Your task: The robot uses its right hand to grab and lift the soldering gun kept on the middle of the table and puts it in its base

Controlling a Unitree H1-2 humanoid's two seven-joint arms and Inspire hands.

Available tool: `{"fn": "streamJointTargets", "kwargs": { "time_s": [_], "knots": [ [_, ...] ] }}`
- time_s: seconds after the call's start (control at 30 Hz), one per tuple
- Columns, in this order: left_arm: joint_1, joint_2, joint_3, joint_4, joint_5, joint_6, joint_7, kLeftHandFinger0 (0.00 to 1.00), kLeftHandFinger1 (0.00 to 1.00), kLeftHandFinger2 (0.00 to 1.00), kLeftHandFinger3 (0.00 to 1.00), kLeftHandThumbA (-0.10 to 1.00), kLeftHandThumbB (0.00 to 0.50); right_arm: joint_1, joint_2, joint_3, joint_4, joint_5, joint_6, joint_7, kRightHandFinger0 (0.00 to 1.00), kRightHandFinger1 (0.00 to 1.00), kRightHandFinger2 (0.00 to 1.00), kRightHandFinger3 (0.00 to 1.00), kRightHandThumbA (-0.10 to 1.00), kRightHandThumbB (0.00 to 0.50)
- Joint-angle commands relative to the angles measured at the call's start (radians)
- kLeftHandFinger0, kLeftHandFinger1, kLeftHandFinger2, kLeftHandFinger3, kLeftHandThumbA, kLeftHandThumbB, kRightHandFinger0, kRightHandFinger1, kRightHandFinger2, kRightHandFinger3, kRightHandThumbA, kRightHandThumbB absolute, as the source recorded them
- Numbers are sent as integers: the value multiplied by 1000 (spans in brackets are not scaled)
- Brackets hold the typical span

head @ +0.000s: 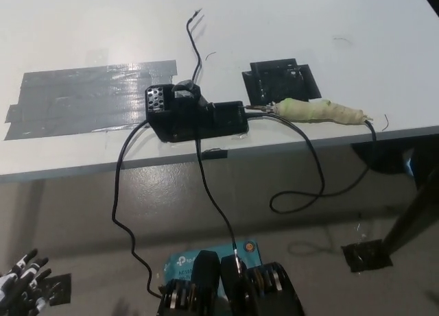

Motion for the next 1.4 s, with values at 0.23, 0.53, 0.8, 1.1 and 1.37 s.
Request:
{"fn": "streamJointTargets", "kwargs": {
  "time_s": [0.23, 0.53, 0.8, 1.1, 1.37],
  "knots": [
    [-15, 52, -32, -35, -15, 17, -12, 1000, 1000, 1000, 1000, 488, 22, -561, -60, 260, -72, -266, 207, 140, 1000, 1000, 1000, 1000, 1000, 431],
    [-15, 70, -56, -39, -31, 17, 10, 1000, 1000, 1000, 1000, 444, 0, -693, 13, 429, 119, -278, 203, 211, 1000, 1000, 1000, 1000, 654, 397],
    [-18, 86, -76, -37, -26, 17, 6, 1000, 1000, 1000, 1000, 441, 0, -770, 61, 503, 350, -313, 129, 212, 1000, 1000, 1000, 1000, 488, 363],
    [-11, 92, -95, -45, -16, 17, -4, 1000, 1000, 1000, 1000, 424, 0, -850, 135, 558, 515, -351, 93, 211, 1000, 1000, 1000, 1000, 474, 327],
    [-25, 102, -115, -39, -3, 17, -5, 1000, 1000, 1000, 1000, 409, 0, -891, 176, 596, 516, -398, 112, 240, 1000, 1000, 1000, 1000, 523, 340]
  ]
}}
